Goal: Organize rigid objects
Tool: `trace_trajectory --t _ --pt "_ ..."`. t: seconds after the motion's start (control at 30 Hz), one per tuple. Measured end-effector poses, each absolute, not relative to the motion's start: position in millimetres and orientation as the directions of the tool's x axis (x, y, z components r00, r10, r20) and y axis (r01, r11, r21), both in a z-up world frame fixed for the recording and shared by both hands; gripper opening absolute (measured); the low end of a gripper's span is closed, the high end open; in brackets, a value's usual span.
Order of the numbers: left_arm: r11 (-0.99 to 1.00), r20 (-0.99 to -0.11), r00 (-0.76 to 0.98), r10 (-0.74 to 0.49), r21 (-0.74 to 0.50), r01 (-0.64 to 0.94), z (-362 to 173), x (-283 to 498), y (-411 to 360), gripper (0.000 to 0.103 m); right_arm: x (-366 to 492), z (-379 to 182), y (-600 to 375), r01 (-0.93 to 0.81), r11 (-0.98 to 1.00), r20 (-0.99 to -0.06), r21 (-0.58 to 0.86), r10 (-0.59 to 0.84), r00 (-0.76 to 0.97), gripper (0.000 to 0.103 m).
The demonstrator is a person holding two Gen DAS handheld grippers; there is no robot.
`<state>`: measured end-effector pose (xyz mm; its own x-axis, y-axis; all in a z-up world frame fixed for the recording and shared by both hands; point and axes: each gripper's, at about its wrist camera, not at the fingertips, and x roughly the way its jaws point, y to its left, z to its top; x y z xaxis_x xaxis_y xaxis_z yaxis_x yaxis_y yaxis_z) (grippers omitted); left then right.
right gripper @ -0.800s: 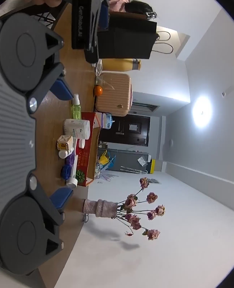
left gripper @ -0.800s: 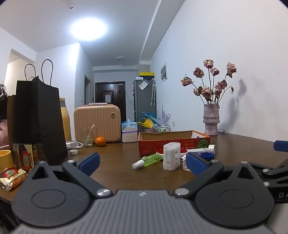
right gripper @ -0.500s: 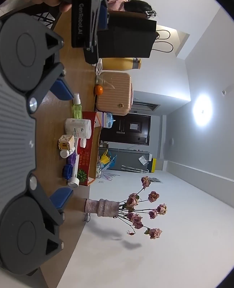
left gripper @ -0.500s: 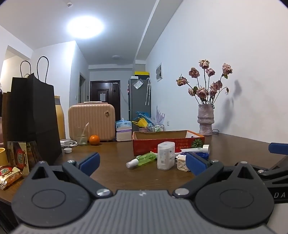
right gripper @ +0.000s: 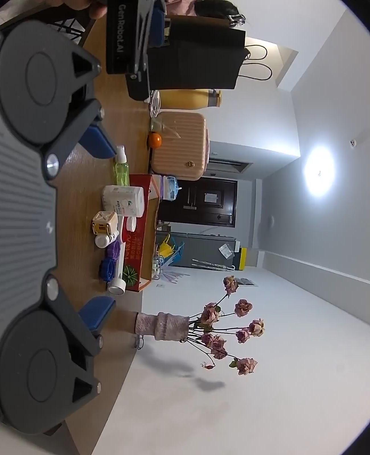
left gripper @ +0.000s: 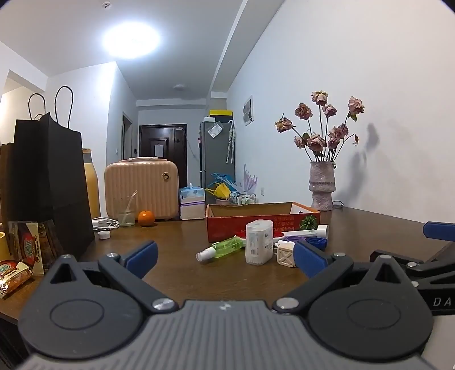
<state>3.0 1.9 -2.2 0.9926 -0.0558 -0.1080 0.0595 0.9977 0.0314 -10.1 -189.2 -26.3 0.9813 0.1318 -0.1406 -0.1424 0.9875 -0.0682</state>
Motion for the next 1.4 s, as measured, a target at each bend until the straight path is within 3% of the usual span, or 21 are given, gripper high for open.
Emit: trace_trajectory --t 0.53,1.4 --pt "0.999 -0.162 0.986 -0.049 0.003 0.05 -7.0 9.9 7.5 0.103 -8.2 -28.0 -190.7 -0.127 0.99 -0.146 -0.052 0.119 0.982 0.103" --pt "0.999 -0.162 0.986 -0.04 0.006 0.041 -7.9 11.8 7.7 0.103 -6.6 -27.9 -192.0 -0.118 0.992 -0.15 -0.049 0.11 0.983 0.103"
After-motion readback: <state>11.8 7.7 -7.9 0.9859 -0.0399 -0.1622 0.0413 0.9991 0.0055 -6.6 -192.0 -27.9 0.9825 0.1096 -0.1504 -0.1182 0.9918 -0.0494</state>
